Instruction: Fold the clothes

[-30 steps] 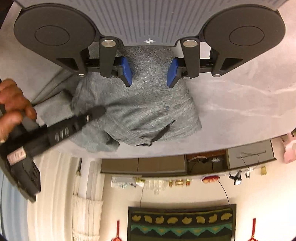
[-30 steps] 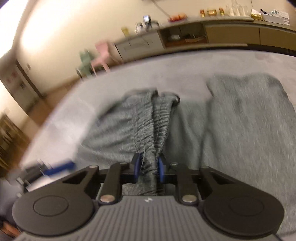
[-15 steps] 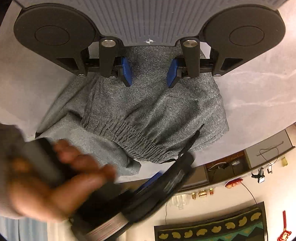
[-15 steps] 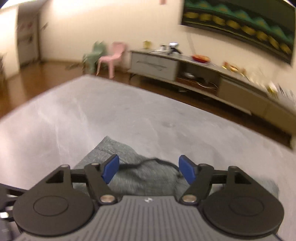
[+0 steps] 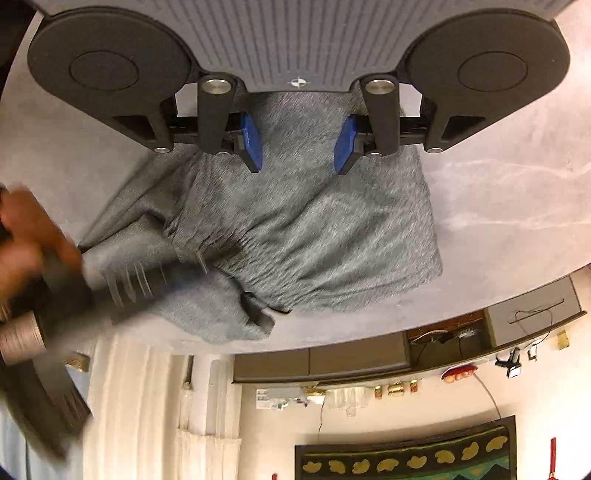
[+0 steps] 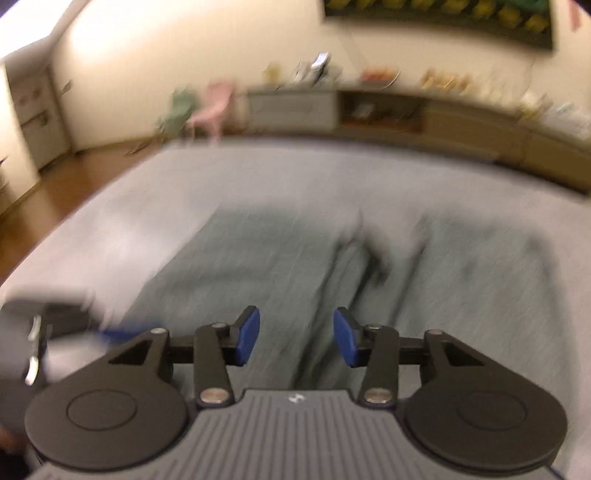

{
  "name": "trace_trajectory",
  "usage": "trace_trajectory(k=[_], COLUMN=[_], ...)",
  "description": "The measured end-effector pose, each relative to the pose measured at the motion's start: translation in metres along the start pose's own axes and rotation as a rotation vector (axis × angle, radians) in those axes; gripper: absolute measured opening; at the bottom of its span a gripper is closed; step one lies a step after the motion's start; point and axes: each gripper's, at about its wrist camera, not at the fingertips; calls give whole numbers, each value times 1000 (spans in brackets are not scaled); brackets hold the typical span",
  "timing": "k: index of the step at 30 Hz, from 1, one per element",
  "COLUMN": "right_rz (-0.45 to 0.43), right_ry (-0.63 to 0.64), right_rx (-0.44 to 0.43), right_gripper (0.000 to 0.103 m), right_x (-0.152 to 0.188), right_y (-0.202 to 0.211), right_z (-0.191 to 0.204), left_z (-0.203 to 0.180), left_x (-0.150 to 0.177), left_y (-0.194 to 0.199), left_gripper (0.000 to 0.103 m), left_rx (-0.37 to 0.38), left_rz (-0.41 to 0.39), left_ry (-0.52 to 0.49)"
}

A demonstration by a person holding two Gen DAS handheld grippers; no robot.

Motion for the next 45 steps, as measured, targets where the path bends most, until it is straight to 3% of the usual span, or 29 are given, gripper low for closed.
trace_trajectory(k=[1,2,4,8,10,12,18,21,22,23,24,25,29,31,36,38,41,45], right_rz=[21,31,0,-79,-22,-5,-16,-14,-14,-13,-13,-12,-12,31,31,29,26,24], right_ry=[-1,-13,-85,-146,-116,-111,-37,24,45,65,86,106,184,235,248,238,233,226], right_rx=[3,2,-16,-55,-46,-41,18,66,81,97,113,128,154,155,144,138,139,134], right_gripper=[60,69,63,64,57,60,72,67,55,30,15,10,8,8,9,9,10,14], right_x=[9,15,14,11,19,21,24,27,29,30,31,32,34,44,55,55,59,62], right_y=[-3,-3,11,25,9,13,24,23,23,23,23,23,44,41,30,31,28,27], right_z=[-2,-6,-16,-24,-25,-30,-35,-34,-34,-34,-33,-33,-31,-30,-30,-30,-28,-29], left_z=[0,0,-2,-12,-18,-22,-1,11,13,14,14,14,14,14,7,-2,-24,-35], left_x=[2,3,0,-16,-23,-26,-57,-83,-92,-97,-98,-98,-102,-106,-133,-147,-166,-169], left_y=[0,2,6,6,-8,-23,-21,-32,-40,-47,-55,-63,-93,-103,-90,-96,-121,-170], left_gripper=[46,46,48,53,53,54,54,54,54,54,54,54,56,57,59,60,60,61], left_rx=[-3,-1,10,18,30,12,37,52,67,74,73,72,68,65,45,73,73,28], left_rz=[2,-1,-14,-23,32,95,41,16,19,29,47,65,136,161,98,65,77,160], left_ry=[1,3,3,-19,-31,-48,88,155,163,164,157,150,123,118,158,147,78,26])
Point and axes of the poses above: each gripper's, at about its wrist camera, not at the fingertips, and y roughly against the way its jaws point, z to its left, x to its underside, and after that the axes turned 12 degrees about -y, right-handed
